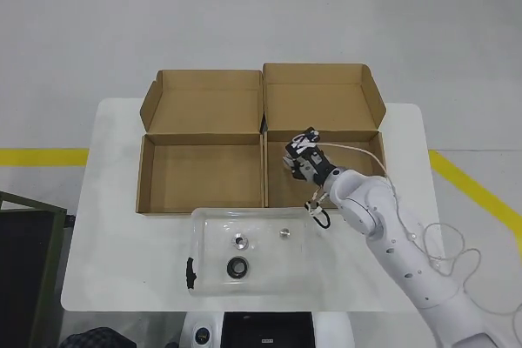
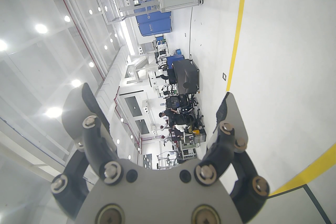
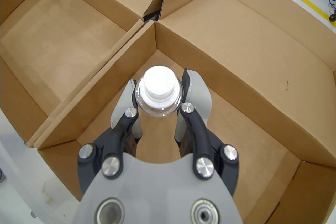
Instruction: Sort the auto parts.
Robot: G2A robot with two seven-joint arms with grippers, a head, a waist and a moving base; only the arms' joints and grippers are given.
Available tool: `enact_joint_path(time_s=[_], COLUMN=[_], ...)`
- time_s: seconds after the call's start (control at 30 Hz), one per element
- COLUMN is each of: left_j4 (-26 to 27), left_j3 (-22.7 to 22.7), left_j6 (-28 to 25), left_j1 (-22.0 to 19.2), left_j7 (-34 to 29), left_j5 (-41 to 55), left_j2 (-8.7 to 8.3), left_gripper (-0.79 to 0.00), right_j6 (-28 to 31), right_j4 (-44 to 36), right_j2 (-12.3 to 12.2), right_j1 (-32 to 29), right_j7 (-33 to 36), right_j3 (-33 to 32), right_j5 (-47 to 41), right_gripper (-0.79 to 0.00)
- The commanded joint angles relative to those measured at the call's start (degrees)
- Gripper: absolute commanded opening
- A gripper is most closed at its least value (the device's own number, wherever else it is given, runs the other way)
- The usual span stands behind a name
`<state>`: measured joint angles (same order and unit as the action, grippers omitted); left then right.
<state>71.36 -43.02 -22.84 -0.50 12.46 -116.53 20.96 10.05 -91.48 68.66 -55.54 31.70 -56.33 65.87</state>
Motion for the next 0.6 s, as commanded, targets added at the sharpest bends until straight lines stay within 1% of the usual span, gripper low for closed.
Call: enact_joint_path(time_s=[0.0,0.07,0.17,0.23,0.27,0.3,0.43,0.57], left_j4=[0.0,0.0,0.0,0.0,0.0,0.0,0.0,0.0], left_j3=[0.0,0.0,0.0,0.0,0.0,0.0,0.0,0.0], left_j6=[0.0,0.0,0.0,0.0,0.0,0.0,0.0,0.0], left_j1=[0.0,0.0,0.0,0.0,0.0,0.0,0.0,0.0], left_j7=[0.0,0.0,0.0,0.0,0.0,0.0,0.0,0.0], left_j5=[0.0,0.0,0.0,0.0,0.0,0.0,0.0,0.0], left_j2=[0.0,0.0,0.0,0.0,0.0,0.0,0.0,0.0], left_gripper=[0.0,0.0,0.0,0.0,0.0,0.0,0.0,0.0], right_j6=[0.3,0.4,0.5,0.5,0.4,0.2,1.3,3.1], right_j4=[0.6,1.0,1.7,1.8,1.6,1.2,-1.8,-8.4], right_j2=[0.2,0.3,0.6,0.7,0.8,0.8,0.4,-0.6], right_j1=[0.3,0.5,0.7,0.8,0.6,0.3,-1.3,-4.8], right_j7=[0.2,0.4,0.3,0.0,-0.4,-0.8,-1.6,-0.4], right_j3=[0.4,0.8,1.1,1.2,1.1,0.8,-1.3,-4.5], right_j5=[0.0,0.3,0.2,0.1,0.0,-0.5,-1.1,0.9], right_gripper=[-0.64,-0.474,-0.394,-0.169,-0.043,0.0,0.0,0.0])
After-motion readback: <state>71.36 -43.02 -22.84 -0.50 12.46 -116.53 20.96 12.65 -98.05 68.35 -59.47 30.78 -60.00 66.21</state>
